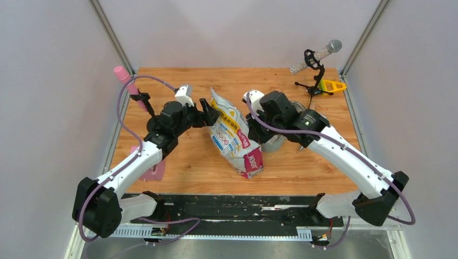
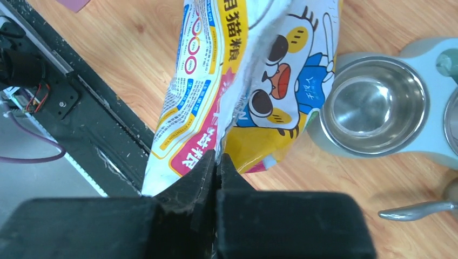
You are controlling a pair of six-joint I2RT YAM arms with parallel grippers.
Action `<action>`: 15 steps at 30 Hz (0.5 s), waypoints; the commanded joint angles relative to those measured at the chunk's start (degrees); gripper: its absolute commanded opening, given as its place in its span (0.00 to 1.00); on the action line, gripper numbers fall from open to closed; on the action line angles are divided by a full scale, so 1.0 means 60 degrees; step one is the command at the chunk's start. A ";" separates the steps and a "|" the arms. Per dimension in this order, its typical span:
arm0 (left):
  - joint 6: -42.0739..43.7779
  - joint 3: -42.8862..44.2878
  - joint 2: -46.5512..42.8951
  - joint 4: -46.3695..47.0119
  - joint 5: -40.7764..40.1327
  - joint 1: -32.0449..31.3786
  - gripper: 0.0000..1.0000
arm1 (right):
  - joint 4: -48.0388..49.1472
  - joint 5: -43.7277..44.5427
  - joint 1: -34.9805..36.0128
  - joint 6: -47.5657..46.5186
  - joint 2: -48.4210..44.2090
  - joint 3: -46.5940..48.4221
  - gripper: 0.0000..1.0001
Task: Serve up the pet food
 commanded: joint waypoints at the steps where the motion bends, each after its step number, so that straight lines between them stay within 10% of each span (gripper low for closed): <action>1: -0.0431 -0.0062 -0.0093 0.0554 -0.0184 0.0186 0.99 | 0.1411 0.0195 -0.0065 -0.0255 -0.1890 -0.1600 0.00; 8: -0.0574 0.0272 0.0130 0.0524 0.0401 0.0347 0.99 | 0.7545 -0.3765 -0.0089 -0.1210 -0.5576 -0.6408 0.00; 15: -0.0633 0.0506 -0.0274 0.0062 0.1715 0.0348 1.00 | 0.7948 -0.3669 -0.0096 -0.1013 -0.5033 -0.6302 0.00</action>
